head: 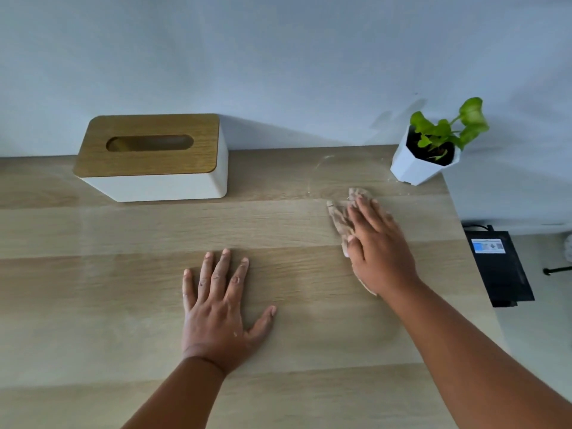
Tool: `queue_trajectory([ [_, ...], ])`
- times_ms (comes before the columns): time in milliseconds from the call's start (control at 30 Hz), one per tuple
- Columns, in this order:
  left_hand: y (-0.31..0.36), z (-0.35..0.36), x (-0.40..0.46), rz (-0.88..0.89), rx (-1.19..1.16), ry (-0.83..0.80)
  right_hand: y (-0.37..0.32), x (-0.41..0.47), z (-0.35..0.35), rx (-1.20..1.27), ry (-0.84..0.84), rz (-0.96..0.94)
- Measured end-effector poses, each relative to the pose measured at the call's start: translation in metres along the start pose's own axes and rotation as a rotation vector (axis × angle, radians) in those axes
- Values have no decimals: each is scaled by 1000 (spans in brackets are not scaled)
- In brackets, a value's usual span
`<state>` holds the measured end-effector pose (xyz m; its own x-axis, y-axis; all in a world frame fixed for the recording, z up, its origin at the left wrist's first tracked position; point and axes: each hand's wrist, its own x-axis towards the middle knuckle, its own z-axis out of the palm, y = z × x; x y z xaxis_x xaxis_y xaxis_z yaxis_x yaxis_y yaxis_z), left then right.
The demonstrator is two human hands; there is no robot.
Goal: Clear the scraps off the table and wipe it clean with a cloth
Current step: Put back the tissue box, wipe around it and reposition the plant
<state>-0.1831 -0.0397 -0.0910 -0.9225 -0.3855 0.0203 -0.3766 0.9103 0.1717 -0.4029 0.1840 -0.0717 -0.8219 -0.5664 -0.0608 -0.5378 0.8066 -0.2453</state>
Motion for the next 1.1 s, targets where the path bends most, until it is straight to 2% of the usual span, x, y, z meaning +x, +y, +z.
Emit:
queue_trajectory([
  [133,0,2,-1,4,-13,9,-13,48,1,-12,42,213],
  [300,0,3,0,2,-15,6,-49,113,7,1,63,238],
  [400,-1,2,0,1,-12,-5,-77,124,12,-4,46,136],
  [533,0,1,0,-7,-14,-16,-97,95,17,-29,-1,-109],
  [633,0,0,0,-4,-15,-23,-87,53,18,-16,-16,-264],
  [700,0,0,1,-5,-15,-24,-67,27,17,-39,12,-286],
  [900,1,-1,0,-5,-27,-15,-22,22,9,-153,42,74],
  [1033,0,0,0,2,-37,4,-46,72,13,-85,79,274],
  [1100,0,2,-1,7,-39,16,-67,98,16,-53,83,303],
])
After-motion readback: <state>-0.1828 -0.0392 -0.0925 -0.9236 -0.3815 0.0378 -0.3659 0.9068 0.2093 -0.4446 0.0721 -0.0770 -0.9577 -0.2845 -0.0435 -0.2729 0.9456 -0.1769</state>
